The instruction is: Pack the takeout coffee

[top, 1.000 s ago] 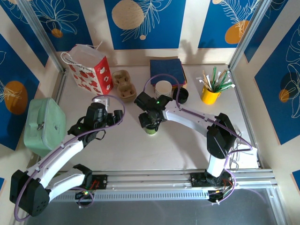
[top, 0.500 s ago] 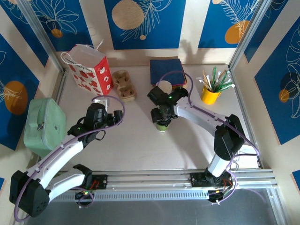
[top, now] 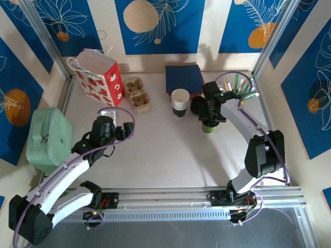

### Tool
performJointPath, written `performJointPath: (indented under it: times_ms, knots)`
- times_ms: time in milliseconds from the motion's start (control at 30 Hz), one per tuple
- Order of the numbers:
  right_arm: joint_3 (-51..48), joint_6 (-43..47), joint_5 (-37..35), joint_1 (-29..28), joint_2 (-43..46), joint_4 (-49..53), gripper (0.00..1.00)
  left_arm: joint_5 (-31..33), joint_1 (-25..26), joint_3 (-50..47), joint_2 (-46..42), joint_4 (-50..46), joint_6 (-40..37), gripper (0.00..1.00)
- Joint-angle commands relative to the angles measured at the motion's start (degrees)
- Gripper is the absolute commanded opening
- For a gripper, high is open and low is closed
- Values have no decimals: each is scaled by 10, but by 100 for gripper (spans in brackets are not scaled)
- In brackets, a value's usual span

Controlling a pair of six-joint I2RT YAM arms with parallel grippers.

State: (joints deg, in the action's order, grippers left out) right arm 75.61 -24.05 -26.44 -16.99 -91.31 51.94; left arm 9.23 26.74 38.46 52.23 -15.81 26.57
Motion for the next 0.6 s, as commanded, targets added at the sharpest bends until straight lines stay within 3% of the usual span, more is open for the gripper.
performJointPath:
  times_ms: [0,333,567]
  knots:
    - [7,14,-7,35,-3,-4,74,-7,-6,-3,2,2,1,88]
    - [16,26,28,145,-14,-38,74,-13,-7,11,24,7,-7,88]
    - [22,24,37,180,-28,-44,74,-9,-8,6,15,4,-8,88]
